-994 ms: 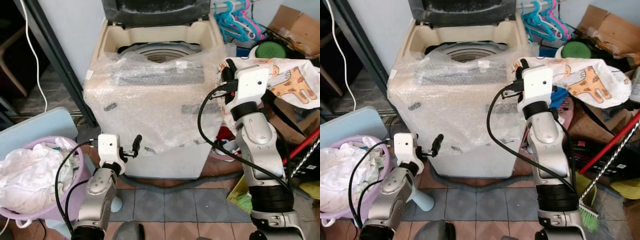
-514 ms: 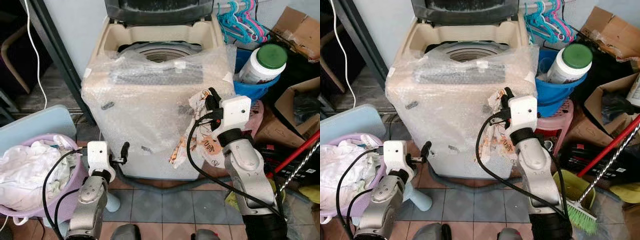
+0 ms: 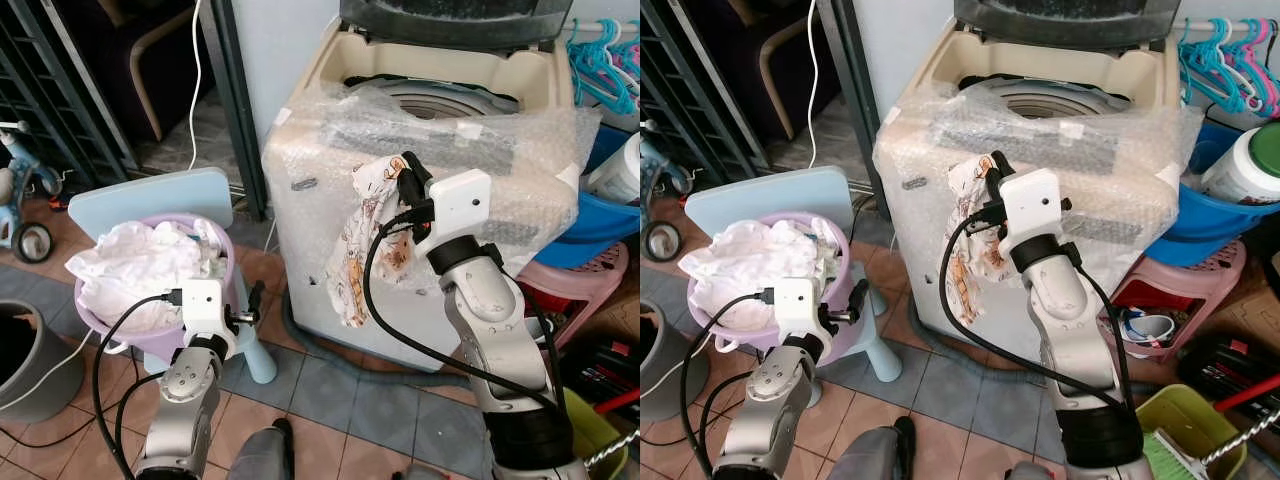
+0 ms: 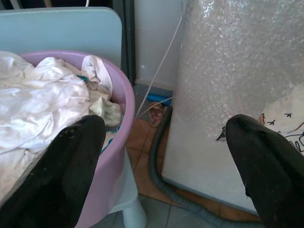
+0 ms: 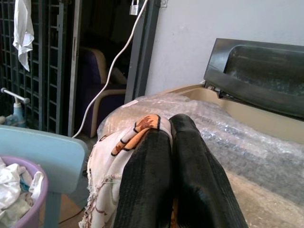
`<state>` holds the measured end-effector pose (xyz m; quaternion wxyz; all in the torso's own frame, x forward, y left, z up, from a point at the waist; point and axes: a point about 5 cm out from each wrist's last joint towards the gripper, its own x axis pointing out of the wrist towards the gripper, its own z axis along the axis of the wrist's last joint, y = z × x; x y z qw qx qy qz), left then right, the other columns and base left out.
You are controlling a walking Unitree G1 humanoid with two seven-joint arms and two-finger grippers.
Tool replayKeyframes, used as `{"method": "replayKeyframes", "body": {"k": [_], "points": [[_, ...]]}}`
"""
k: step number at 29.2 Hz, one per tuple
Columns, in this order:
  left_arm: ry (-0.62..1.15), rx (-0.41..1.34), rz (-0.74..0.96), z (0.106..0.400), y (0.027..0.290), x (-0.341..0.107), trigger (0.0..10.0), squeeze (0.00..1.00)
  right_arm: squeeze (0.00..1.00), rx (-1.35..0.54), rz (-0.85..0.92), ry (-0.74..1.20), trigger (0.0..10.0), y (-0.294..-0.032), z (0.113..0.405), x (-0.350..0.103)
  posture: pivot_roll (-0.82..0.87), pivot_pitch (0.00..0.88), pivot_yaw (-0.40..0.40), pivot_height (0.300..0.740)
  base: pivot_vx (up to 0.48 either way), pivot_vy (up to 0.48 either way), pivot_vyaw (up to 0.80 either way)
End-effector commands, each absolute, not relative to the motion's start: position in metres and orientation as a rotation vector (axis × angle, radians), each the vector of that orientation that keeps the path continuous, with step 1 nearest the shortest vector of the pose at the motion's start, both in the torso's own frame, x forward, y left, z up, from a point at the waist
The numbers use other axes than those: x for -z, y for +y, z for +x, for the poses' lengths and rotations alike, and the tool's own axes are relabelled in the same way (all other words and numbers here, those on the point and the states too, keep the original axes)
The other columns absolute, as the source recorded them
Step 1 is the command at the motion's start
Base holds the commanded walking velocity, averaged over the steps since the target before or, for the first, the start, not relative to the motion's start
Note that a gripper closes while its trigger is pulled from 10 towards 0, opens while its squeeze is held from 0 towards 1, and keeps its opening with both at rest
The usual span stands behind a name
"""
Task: Clothes washing
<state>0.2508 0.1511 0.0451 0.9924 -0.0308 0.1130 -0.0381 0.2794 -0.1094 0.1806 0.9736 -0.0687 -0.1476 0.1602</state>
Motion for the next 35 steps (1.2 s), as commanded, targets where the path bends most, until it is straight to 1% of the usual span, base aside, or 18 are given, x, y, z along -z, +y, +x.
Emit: {"method": "replayKeyframes", "body": {"k": [1,4,6,8,12,17,18,19,23,25,35], "points": [[0.212,0.074,-0.063,0.251,0.151,-0.048,10.0,0.0,0.0,-0.323,-0.131,-0.303,10.0,-0.11,0.277,-0.182,-0.11,0.114,0.056,0.74,0.0,0.0,0.0],[0.22,0.078,-0.062,0.253,0.15,-0.046,10.0,0.0,0.0,-0.274,-0.138,-0.206,10.0,-0.114,0.263,-0.145,-0.1,0.09,0.056,0.74,0.0,0.0,0.0],[0.221,0.079,-0.059,0.254,0.15,-0.046,10.0,0.0,0.0,-0.214,-0.114,-0.119,10.0,-0.123,0.255,-0.122,-0.1,0.089,0.058,0.74,0.0,0.0,0.0],[0.216,0.092,-0.061,0.254,0.15,-0.047,10.0,0.0,0.0,-0.183,-0.111,-0.107,10.0,-0.13,0.255,-0.12,-0.11,0.085,0.067,0.74,0.0,0.0,0.0],[0.216,0.11,-0.059,0.255,0.148,-0.046,10.0,0.0,0.0,-0.159,-0.12,-0.156,10.0,-0.135,0.261,-0.133,-0.11,0.076,0.069,0.74,0.283,0.0,0.0],[0.217,0.109,-0.061,0.257,0.147,-0.046,10.0,0.0,0.0,-0.196,-0.146,-0.244,10.0,-0.128,0.269,-0.154,-0.11,0.072,0.068,0.74,0.295,0.0,0.0],[0.215,0.11,-0.063,0.257,0.146,-0.046,10.0,0.0,0.0,-0.225,-0.16,-0.304,10.0,-0.123,0.276,-0.171,-0.11,0.07,0.066,0.74,0.266,0.0,0.0],[0.215,0.11,-0.063,0.257,0.146,-0.046,10.0,0.0,0.0,-0.225,-0.16,-0.304,10.0,-0.123,0.276,-0.171,-0.11,0.07,0.066,0.74,0.266,0.0,0.0],[0.211,0.109,-0.064,0.257,0.146,-0.047,10.0,0.0,0.0,-0.303,-0.197,-0.42,10.0,-0.116,0.292,-0.209,-0.1,0.072,0.061,0.74,0.275,0.0,0.0],[0.212,0.105,-0.063,0.257,0.146,-0.046,10.0,0.0,0.0,-0.326,-0.215,-0.447,10.0,-0.115,0.295,-0.218,-0.1,0.073,0.06,0.74,0.281,0.0,0.0],[0.214,0.111,-0.072,0.255,0.145,-0.045,10.0,0.0,0.0,-0.303,-0.232,-0.469,10.0,-0.123,0.304,-0.229,-0.1,0.077,0.056,0.74,0.312,0.0,0.0]]}}
